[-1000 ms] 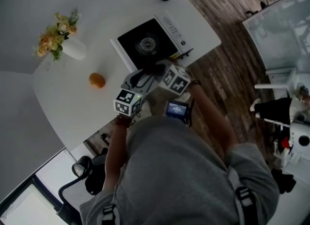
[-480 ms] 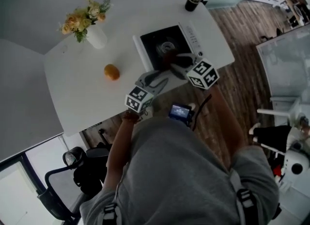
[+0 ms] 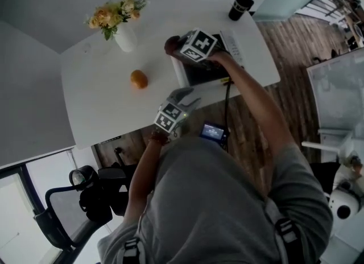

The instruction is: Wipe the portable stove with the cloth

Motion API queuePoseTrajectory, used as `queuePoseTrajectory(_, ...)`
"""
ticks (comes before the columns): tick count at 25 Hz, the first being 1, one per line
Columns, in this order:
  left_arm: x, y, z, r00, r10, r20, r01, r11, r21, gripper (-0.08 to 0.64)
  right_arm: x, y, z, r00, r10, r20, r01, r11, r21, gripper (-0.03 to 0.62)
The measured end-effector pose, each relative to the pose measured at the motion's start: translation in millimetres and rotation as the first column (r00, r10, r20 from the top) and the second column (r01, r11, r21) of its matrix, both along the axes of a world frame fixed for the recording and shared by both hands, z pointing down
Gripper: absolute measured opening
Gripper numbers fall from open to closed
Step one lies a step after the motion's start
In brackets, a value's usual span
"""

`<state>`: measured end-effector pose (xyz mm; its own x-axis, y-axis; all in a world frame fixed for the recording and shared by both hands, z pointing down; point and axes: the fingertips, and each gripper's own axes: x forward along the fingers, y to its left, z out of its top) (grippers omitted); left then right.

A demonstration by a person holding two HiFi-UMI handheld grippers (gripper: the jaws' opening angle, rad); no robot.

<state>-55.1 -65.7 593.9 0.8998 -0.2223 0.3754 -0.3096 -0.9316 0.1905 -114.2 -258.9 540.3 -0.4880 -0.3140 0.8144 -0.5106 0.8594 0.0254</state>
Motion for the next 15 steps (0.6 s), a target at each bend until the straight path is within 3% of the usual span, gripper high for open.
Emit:
queuePoseTrajectory(6,1.9,7.0,4.9,1.000,-0.003,0.017,0.003,1.000,0.000,0.209,-0.2,-5.8,53.7,0.980,-0.046,-0.196,0.032,0.997,-0.075,0.114)
queuePoseTrajectory(9,1.2,4.6,4.0,1.000,-0.008,0.007,0.008,1.000,0.008,0.210,2.2,-11.2,61.0,0.985,0.032,-0.170,-0.055,0.990,-0.131,0.114)
queuePoseTrajectory(12,-0.6,5.3,5.5,1.000,-0.006,0.000,0.006,1.000,0.002,0.210,0.4,-8.4,61.1,0.982,0.041,-0.183,-0.069,0.986,-0.151,0.112)
queuePoseTrajectory(15,1.6,16.0,16.9,0.996,0.050,0.073,-0.048,0.999,-0.016,0.210,-1.3,-3.9,62.3,0.977,0.039,-0.208,-0.069,0.988,-0.136,0.112)
